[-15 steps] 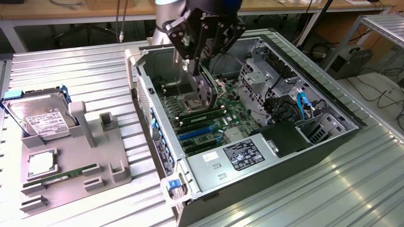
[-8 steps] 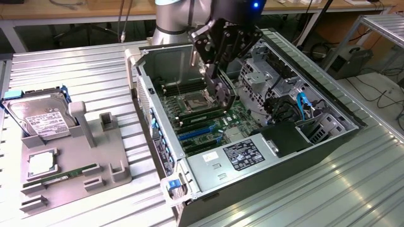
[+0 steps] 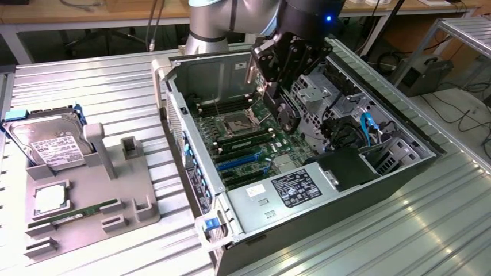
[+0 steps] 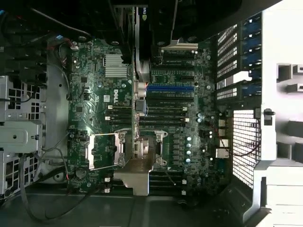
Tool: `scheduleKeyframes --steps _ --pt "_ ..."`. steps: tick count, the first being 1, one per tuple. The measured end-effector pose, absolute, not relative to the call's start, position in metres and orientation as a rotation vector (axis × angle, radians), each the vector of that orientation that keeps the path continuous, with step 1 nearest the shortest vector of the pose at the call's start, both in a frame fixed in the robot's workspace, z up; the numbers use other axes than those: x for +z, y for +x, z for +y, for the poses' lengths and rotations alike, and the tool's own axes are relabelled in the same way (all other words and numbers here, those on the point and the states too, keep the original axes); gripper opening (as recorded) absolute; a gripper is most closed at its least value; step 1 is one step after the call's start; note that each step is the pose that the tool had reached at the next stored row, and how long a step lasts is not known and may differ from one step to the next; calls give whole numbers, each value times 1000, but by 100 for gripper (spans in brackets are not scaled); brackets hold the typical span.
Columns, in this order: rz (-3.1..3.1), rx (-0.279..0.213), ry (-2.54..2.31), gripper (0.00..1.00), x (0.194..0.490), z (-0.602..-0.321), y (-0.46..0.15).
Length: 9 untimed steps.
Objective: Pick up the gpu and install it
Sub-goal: 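Pick up the gpu and move the gpu toward the slot, then insert the gpu into the slot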
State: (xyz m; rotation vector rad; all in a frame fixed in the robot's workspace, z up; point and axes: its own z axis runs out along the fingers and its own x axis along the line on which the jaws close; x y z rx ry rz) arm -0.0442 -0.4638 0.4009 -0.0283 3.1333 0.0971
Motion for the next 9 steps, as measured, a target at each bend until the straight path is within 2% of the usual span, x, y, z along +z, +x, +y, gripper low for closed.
scheduleKeyframes --steps 9 --pt "3133 96 -28 26 398 -464 -43"
